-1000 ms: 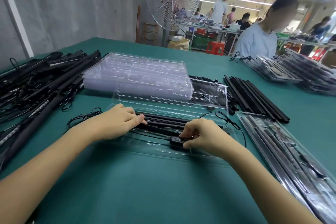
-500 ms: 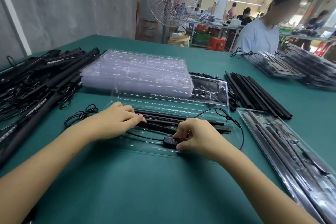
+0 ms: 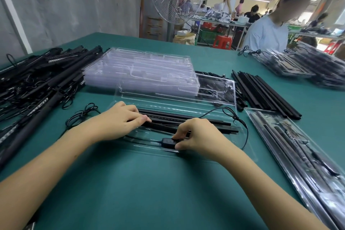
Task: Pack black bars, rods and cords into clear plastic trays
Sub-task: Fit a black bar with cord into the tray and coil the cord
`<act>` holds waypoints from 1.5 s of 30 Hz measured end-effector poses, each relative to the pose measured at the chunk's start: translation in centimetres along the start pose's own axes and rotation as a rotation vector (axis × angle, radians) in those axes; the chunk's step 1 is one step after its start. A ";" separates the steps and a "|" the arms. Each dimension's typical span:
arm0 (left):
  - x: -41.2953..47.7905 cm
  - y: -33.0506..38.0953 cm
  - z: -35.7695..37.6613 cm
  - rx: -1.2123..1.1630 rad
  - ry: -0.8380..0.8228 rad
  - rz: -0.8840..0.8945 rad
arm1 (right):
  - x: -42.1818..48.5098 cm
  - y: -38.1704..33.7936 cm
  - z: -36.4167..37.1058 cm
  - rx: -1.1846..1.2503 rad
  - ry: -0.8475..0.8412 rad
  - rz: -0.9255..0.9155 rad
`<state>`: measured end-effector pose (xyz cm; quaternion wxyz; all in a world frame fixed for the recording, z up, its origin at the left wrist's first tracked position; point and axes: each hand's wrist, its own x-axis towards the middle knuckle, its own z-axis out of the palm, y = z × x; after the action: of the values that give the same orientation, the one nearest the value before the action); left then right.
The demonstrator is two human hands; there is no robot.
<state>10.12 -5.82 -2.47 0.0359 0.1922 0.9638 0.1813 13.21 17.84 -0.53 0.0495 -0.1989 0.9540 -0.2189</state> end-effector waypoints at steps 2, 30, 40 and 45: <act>0.0 0.0 0.0 -0.002 -0.002 -0.002 | 0.1 -0.3 0.3 -0.029 -0.019 -0.008; -0.2 -1.0 0.9 -0.066 0.172 0.058 | 1.3 -2.1 0.7 -0.026 -0.043 0.064; -0.2 -1.6 1.1 -0.098 0.241 0.077 | 0.3 -1.8 1.9 -0.177 0.125 -0.035; 0.0 -2.1 1.6 -0.026 0.279 0.074 | 0.2 -1.2 0.7 -0.080 0.052 -0.032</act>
<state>9.60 -7.06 -4.74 -0.1027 0.2002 0.9493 0.2198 13.55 16.53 -0.61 0.0132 -0.2100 0.9597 -0.1865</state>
